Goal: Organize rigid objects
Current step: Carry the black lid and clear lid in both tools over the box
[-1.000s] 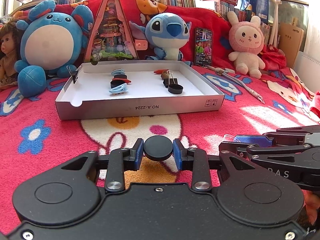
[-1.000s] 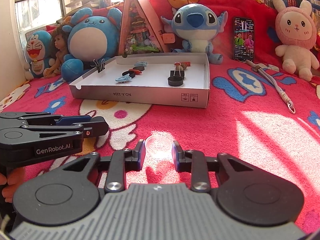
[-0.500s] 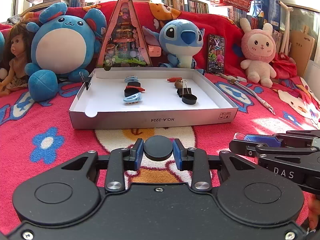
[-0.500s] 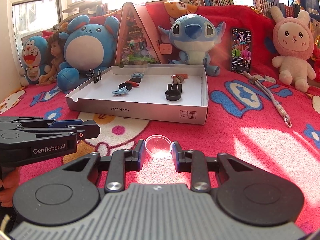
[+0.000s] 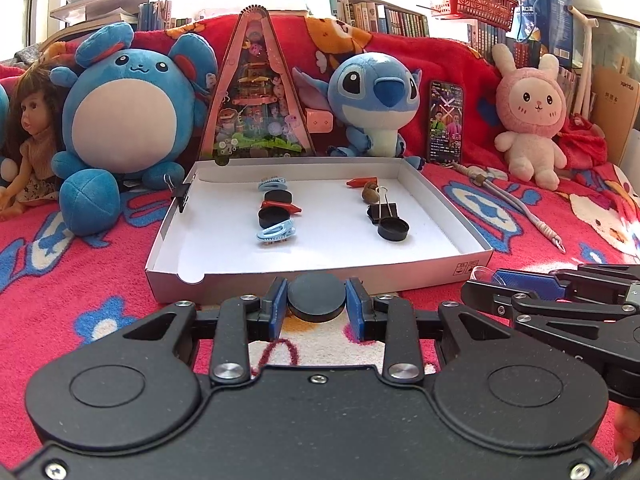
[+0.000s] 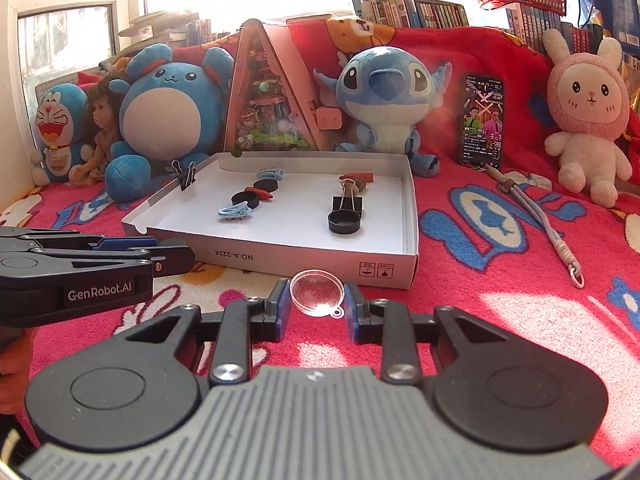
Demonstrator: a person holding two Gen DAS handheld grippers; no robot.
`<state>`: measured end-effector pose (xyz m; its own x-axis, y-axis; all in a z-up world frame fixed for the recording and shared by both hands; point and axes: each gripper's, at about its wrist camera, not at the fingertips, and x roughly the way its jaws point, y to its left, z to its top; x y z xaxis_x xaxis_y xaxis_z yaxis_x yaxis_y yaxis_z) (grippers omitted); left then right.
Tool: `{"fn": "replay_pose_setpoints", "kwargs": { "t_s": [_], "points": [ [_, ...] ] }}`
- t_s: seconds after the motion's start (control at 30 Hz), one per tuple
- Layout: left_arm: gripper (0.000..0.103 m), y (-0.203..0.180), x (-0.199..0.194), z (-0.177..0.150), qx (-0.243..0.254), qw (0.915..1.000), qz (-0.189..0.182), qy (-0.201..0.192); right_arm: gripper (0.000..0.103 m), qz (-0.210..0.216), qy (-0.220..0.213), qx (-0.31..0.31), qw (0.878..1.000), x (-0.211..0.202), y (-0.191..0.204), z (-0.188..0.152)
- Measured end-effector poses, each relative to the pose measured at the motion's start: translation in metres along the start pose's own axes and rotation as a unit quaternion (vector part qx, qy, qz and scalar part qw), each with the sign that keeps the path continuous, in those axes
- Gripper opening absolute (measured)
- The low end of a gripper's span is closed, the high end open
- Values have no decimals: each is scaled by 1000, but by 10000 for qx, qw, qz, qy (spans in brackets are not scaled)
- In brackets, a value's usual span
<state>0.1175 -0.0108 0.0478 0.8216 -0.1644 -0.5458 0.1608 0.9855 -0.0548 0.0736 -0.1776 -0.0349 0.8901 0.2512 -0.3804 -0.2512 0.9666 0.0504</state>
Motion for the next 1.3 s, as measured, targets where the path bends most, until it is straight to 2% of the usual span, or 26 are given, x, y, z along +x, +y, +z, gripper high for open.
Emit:
{"fn": "replay_pose_setpoints", "kwargs": {
  "t_s": [0.3,0.67,0.9,1.03,1.1,1.3],
  "points": [
    [30,9,19,29,-106,9999,0,-65,34,-49,-69,80,9999,16,-7,25],
    [30,18,48,42,-188,9998,-97,45,34,-169,10,103,9998,41,-13,41],
    [30,26,79,52,-372,9980,-218,463,34,-205,195,138,9995,65,-16,49],
    [30,38,103,63,-648,9915,-475,1022,34,-99,556,276,9980,83,-20,54],
    [30,43,111,65,-762,9885,-468,1220,33,-69,742,390,9965,92,-24,58],
    [30,44,121,62,-680,9888,-346,1281,33,1,1070,649,9921,108,-34,61]
  ]
}}
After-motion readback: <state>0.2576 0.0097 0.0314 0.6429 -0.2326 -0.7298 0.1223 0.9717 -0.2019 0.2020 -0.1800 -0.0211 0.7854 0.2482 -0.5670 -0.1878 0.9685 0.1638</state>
